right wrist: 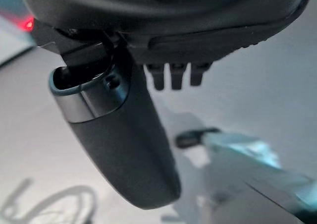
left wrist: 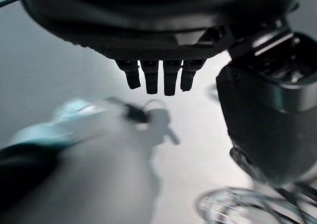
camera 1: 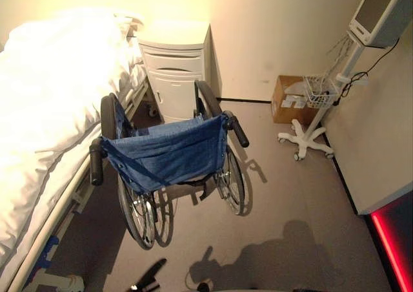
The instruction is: Push the wheelchair next to the bed
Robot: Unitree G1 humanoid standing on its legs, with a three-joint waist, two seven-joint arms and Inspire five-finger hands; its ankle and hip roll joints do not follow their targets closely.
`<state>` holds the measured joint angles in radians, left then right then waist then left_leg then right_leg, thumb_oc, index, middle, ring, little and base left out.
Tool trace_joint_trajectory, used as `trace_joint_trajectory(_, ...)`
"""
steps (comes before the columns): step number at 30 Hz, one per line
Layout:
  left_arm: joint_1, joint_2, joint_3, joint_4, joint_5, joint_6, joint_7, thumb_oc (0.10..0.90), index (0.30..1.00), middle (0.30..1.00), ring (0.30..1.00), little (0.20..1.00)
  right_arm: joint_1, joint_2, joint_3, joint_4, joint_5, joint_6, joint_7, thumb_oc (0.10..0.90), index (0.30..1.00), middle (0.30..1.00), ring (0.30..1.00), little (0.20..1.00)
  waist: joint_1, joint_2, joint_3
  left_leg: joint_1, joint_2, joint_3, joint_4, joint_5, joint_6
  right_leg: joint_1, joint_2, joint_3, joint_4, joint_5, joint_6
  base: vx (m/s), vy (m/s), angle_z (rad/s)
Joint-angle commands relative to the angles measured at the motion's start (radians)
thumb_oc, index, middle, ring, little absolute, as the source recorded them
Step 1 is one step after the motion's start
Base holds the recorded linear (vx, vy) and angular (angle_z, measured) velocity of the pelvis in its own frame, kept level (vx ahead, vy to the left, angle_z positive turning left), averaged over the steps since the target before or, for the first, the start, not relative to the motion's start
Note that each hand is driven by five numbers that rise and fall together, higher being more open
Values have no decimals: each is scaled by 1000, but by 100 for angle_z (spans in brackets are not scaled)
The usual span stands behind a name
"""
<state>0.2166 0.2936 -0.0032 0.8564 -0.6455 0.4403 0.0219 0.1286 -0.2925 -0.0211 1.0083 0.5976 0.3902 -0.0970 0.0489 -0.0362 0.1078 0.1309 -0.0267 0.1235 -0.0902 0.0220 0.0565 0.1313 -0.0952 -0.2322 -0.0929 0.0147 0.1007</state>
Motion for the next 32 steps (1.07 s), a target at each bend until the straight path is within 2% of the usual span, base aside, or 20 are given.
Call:
trace_joint_trajectory(1,-122,-1,-12,79,-56,-76,-29,800,900,900,900,900,-102,-45,34,67,8,-105,22,800,900,900,900,900,32,44,-23,-11,20,-32,18,-54,-80,-16,15,-44,85,-48,25,-18,-3,7)
trace_joint_trajectory(3,-161,-48,-56,216,-37,-123,1,800,900,900,900,900,-112,-4,64,169,-38,-130,34,800,900,900,900,900,24,43,-33,-13,21,-28,17,-56,-78,-20,15,-42,85,-48,25,-9,-2,2)
trace_joint_trajectory(8,-204,-81,-75,371,51,-182,98,800,900,900,900,900,-103,50,128,244,-105,-123,70,800,900,900,900,900,6,42,-50,-16,22,-24,10,-58,-76,-25,17,-38,82,-52,26,0,0,0)
trace_joint_trajectory(10,-204,-86,-78,387,77,-177,99,800,900,900,900,900,-100,57,137,249,-117,-125,87,800,900,900,900,900,4,43,-51,-16,22,-26,8,-58,-76,-26,17,-38,81,-52,25,0,0,0)
trace_joint_trajectory(12,-197,-96,-87,409,128,-214,97,800,900,900,900,900,-90,75,158,258,-126,-124,134,800,900,900,900,900,0,44,-53,-18,22,-27,5,-56,-76,-30,18,-35,82,-50,25,0,0,0)
trace_joint_trajectory(16,-178,-117,-100,406,107,-236,80,800,900,900,900,900,-85,80,161,259,-144,-144,146,800,900,900,900,900,4,47,-53,-22,21,-29,7,-58,-76,-34,16,-39,85,-52,26,0,0,0)
trace_joint_trajectory(18,-167,-117,-93,406,38,-230,31,800,900,900,900,900,-87,74,162,262,-192,-149,169,800,900,900,900,900,7,47,-49,-25,19,-32,8,-58,-75,-37,15,-41,87,-52,24,0,0,0)
trace_joint_trajectory(21,-158,-115,-83,404,38,-248,-4,800,900,900,900,900,-84,70,177,264,-227,-170,199,800,900,900,900,900,13,45,-44,-25,16,-35,8,-62,-73,-37,12,-47,91,-55,24,-2,2,1)
trace_joint_trajectory(26,-171,-109,-94,416,34,-207,-16,800,900,900,900,900,-85,76,197,276,-225,-162,208,800,900,900,900,900,16,43,-48,-25,12,-40,6,-64,-70,-38,11,-50,94,-59,24,6,1,4)
trace_joint_trajectory(32,-170,-117,-84,426,4,-197,-14,800,900,900,900,900,-83,84,196,279,-220,-155,205,800,900,900,900,900,13,42,-52,-21,13,-36,3,-66,-69,-37,12,-47,94,-59,25,5,0,0)
